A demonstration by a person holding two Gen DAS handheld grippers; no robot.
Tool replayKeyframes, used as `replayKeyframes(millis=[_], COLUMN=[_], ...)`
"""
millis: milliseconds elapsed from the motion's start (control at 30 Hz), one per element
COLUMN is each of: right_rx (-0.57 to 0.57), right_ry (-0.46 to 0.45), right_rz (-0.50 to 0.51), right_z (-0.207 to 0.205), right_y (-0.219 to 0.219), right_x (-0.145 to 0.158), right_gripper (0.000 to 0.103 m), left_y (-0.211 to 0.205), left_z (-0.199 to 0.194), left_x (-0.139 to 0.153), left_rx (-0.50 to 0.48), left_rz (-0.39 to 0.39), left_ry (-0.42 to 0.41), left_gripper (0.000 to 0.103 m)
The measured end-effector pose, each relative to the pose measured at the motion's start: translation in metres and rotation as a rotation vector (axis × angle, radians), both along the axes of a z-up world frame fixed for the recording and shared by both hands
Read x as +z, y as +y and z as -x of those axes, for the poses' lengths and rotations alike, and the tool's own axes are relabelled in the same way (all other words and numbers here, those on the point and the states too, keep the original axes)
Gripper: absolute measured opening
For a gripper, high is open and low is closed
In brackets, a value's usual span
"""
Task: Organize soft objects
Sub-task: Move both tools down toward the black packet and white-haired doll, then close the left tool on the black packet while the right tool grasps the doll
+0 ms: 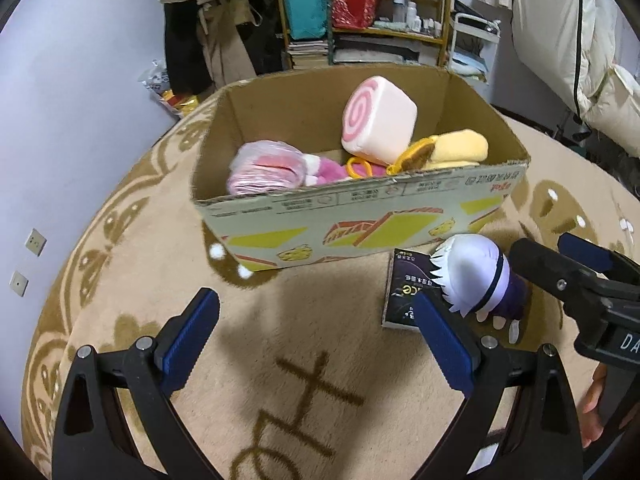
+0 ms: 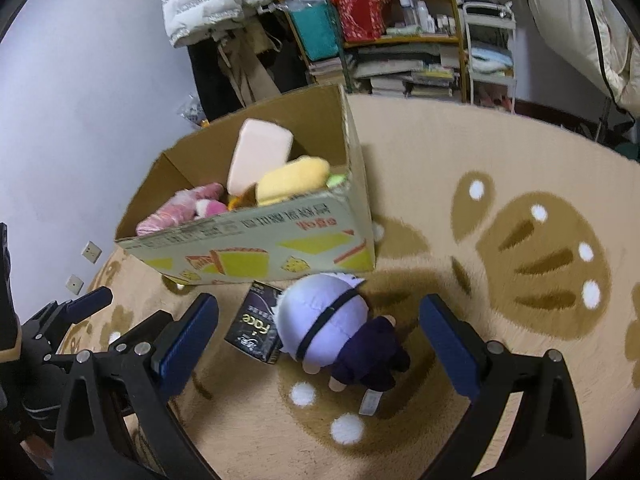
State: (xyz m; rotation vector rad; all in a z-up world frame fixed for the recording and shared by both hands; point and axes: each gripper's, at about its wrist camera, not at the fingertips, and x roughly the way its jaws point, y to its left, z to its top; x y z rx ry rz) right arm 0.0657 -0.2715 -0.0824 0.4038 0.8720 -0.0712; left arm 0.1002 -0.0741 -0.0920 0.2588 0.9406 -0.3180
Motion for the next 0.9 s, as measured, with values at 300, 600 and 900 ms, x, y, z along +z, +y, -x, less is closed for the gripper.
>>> replayKeyframes(millis=[300, 600, 900], right_rx=[-0.035, -0.045, -0.031], right_ry=[0.042, 0.084, 0.135], right_rz=[-0.078, -0.122, -0.122], right_z=[-0.011, -0.021, -0.026], right_y=[-0.015, -0.02, -0.016], right_x=[-0.025, -0.044, -0.056], right_gripper=[0.103, 0.103, 0.103], left_y=[-0.02, -0.036, -0.039], left_z=[-0.01, -0.014, -0.02], left_x=[-0.023, -0.047, -0.06], left_rx=[-0.045, -0.102, -0.114], left_rz=[-0.047, -0.097, -0.078], left_ry=[0.013, 0.051, 0.094], left_gripper=[0.097, 0.097, 0.097])
